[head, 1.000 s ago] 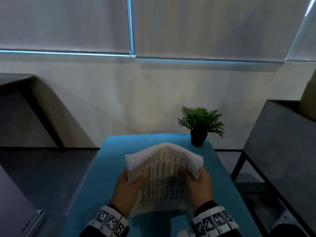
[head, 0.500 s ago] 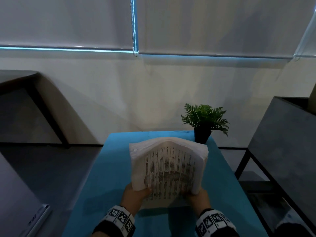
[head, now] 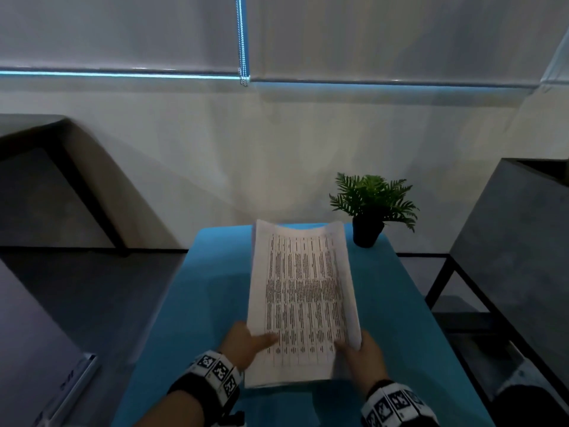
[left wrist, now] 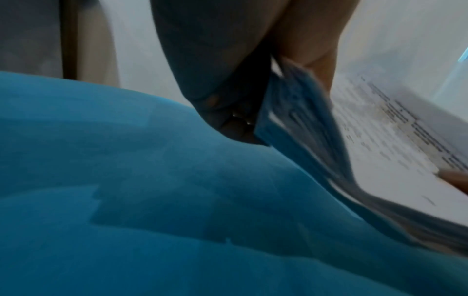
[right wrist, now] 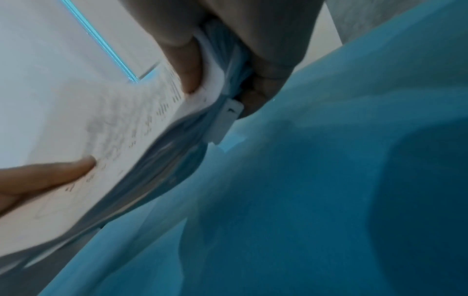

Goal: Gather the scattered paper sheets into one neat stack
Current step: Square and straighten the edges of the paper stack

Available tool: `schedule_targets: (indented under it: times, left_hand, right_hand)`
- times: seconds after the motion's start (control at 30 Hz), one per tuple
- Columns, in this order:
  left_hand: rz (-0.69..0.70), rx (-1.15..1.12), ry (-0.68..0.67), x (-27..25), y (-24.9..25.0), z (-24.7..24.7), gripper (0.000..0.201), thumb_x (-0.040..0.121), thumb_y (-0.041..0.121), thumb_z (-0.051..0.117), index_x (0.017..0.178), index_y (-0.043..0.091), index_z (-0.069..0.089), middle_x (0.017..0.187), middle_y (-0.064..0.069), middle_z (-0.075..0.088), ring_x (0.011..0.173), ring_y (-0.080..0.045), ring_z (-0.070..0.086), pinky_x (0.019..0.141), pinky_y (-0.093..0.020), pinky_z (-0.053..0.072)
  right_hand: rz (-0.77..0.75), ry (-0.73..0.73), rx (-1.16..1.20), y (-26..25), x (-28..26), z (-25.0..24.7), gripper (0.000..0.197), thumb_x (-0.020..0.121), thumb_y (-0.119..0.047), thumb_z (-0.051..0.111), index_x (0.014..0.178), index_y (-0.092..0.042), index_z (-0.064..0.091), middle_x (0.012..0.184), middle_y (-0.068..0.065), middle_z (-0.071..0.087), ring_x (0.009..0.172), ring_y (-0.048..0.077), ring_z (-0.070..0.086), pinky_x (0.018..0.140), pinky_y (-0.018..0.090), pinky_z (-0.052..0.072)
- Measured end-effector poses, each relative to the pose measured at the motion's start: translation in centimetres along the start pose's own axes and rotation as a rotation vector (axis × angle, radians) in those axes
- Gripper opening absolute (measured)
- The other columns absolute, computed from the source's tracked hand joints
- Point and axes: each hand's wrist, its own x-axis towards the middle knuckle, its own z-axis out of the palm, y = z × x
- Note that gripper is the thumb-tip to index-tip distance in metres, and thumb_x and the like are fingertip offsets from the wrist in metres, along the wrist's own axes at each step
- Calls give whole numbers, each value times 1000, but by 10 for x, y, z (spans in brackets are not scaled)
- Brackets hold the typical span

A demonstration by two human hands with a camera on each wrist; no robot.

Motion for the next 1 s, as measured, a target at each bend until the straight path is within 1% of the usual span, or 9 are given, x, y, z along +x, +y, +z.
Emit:
schedule_targets:
  times: [0.07,0.17,0.3,0.43,0.57,0.67,0.83,0.93,1.0]
  left_hand:
    - [-23,32,1,3,-3,0,32,75,6,75,106,9,65,84,7,69,74,-2,67,67,-15,53]
    - [-69,130,4,6,-11,0,40,78,13,75,115,4,63,95,-1,67,90,-17,63,82,-23,49]
    - [-145,249,18,9,-22,-1,41,78,23,75,114,7,64,106,-7,68,91,-16,62,79,-20,48]
    - [-143,261,72,11,-32,-1,55,65,35,83,110,11,63,109,-4,69,96,-17,65,88,-31,53]
    - [-117,323,170,9,-32,0,52,66,37,81,105,10,60,104,-3,66,93,-19,64,81,-29,53]
    - [-69,364,214,9,-31,-2,68,59,64,70,107,16,63,109,-5,64,93,-18,65,87,-36,54]
    - [-6,150,154,7,-19,10,61,80,47,66,127,12,51,121,-5,62,108,-20,59,99,-39,48]
    - [-43,125,137,9,-21,11,89,67,67,66,134,13,45,128,-3,59,114,-20,57,103,-40,45]
    - [-46,121,130,14,-22,9,90,66,67,66,134,12,44,130,-5,58,115,-20,56,103,-39,44]
  right_hand:
    - [24,-18,-58,-2,3,-1,17,89,-2,56,102,-11,49,91,5,59,82,18,53,79,31,44]
    - [87,-51,-167,-2,12,0,21,88,-2,57,107,-8,51,85,0,56,86,21,52,78,28,42]
    - [128,-74,-291,11,22,7,39,85,-4,62,123,5,52,106,15,60,92,20,52,82,28,45]
    - [164,-61,-264,22,24,8,41,83,-6,66,120,4,52,118,19,61,100,27,58,91,35,47]
    - [195,-56,-216,24,25,4,43,80,-11,70,117,1,52,117,17,61,96,26,58,90,39,51]
    - [94,-2,-263,20,27,-1,35,82,-21,69,110,-6,54,114,11,60,95,24,58,90,36,50]
    - [27,-133,-203,7,23,4,50,87,-28,62,130,-9,46,130,7,55,119,25,53,104,44,42]
    - [38,-154,-196,10,24,6,54,87,-27,63,134,-10,43,134,8,53,122,25,50,106,45,40]
    - [29,-167,-183,11,28,5,55,86,-27,63,135,-11,42,135,8,52,123,25,49,106,46,39]
